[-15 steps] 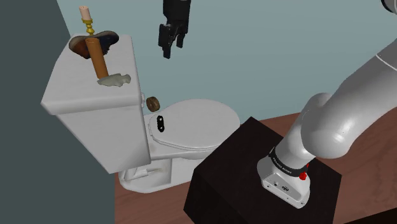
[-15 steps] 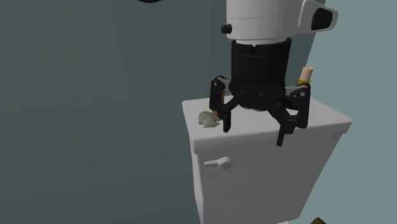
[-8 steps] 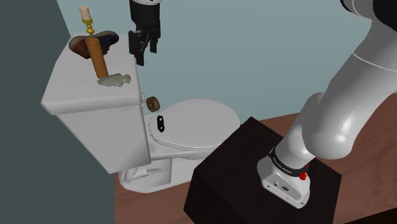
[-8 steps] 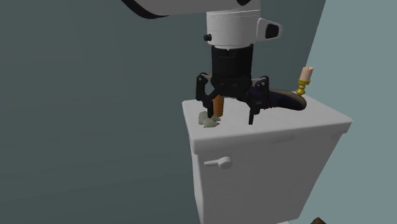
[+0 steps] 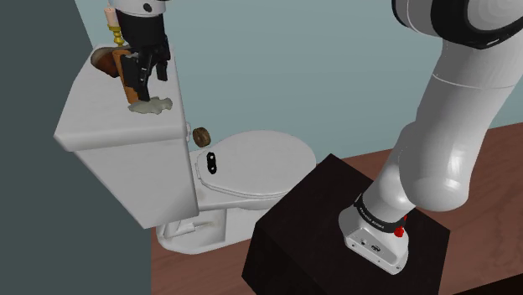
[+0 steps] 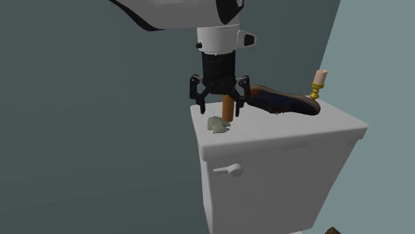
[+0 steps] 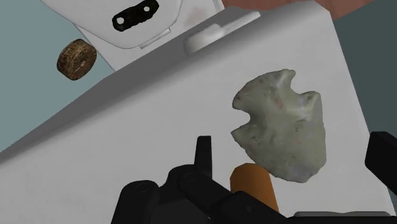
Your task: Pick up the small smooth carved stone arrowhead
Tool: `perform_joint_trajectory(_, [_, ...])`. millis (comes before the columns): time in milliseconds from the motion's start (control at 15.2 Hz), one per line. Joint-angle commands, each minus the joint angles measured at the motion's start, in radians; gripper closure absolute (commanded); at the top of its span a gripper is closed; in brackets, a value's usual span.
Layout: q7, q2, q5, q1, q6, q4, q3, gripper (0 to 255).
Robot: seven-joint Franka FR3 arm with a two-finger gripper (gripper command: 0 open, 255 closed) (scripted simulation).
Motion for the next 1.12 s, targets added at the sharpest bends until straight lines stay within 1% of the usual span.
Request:
perform_joint_trajectory(0, [0.0, 0.012, -0.004, 0.004, 0.016, -0.005, 0.003, 0])
perform_joint_trajectory(330, [0.005, 0.019, -0.008, 0.003, 0.081, -0.063, 0.001, 0])
perform_joint_trajectory(462, [0.005, 0.02, -0.008, 0.003, 0.088, -0.069, 0.0, 0])
perform_joint_trajectory(528, [0.005, 0.019, -0.008, 0.003, 0.088, -0.07, 0.0, 255])
perform_joint_trajectory(1056, [0.006, 0.02, -0.008, 0.003, 0.088, -0.069, 0.001, 255])
